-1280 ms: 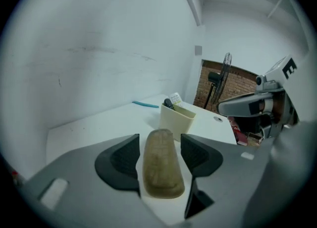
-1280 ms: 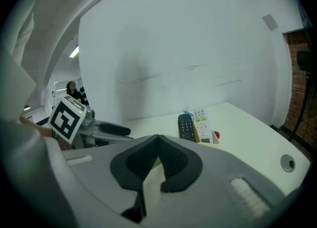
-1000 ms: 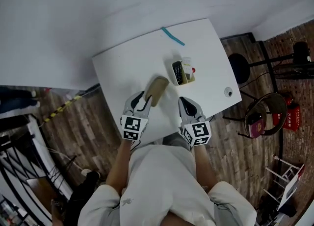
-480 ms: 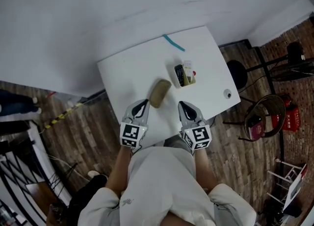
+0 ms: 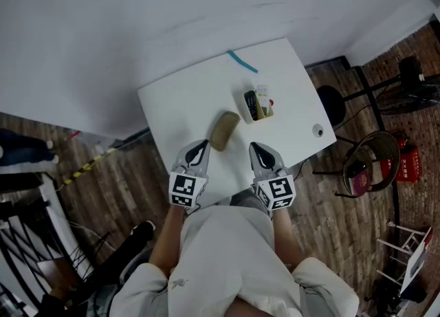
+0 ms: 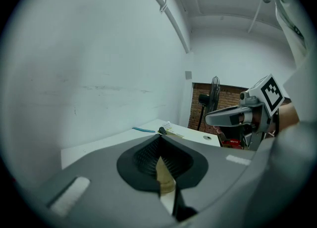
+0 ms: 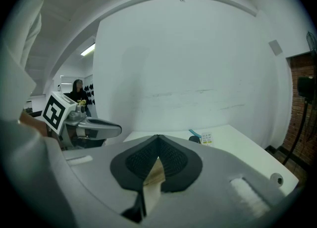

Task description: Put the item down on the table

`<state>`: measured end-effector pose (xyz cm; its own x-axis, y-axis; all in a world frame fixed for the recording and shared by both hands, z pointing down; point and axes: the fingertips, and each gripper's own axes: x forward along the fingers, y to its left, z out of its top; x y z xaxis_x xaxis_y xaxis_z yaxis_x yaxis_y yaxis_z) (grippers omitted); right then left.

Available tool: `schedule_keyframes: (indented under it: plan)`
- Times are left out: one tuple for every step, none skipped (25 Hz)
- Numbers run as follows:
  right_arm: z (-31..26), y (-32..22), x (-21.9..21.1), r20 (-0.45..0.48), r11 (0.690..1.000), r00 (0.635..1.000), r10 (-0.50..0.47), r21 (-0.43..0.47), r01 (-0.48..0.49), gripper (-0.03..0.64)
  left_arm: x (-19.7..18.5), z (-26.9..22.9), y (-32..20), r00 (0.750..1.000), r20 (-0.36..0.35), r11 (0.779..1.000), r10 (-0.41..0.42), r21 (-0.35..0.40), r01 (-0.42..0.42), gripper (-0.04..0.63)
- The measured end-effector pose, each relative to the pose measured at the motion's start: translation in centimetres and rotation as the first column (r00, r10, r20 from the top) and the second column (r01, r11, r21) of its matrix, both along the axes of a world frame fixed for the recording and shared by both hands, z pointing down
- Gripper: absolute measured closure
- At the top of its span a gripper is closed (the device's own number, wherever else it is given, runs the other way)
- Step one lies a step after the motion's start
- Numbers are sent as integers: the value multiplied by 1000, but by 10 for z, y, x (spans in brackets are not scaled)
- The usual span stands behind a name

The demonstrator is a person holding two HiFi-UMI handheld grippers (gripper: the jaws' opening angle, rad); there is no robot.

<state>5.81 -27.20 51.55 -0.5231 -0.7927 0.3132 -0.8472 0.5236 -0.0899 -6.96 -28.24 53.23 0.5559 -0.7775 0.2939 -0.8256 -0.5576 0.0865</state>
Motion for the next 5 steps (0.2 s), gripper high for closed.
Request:
schedule_keyframes:
  plan:
    - [0,0,1,0,1000,1000,1,-1,-1,614,0,0,0,1000,0,1000,0,2,0,583]
    - [1,0,1,0,1000,1000,1,-1,-1,615,1,0,0,1000,-1,1000,0,3,0,583]
    - [1,0,2,-1,1000,1000,2,-1,-2,615,1,0,0,1000,-2,1000,0,4,0,583]
    - [1,0,2,-1,1000,1000,3,0,-3,614,2,0,-1,1000,-4,1000,-1,6,1,583]
    - [1,0,3,-1,1000,1000,4,0,-4,615,2,0,-1,1000,-6,1000,-1,7,1,583]
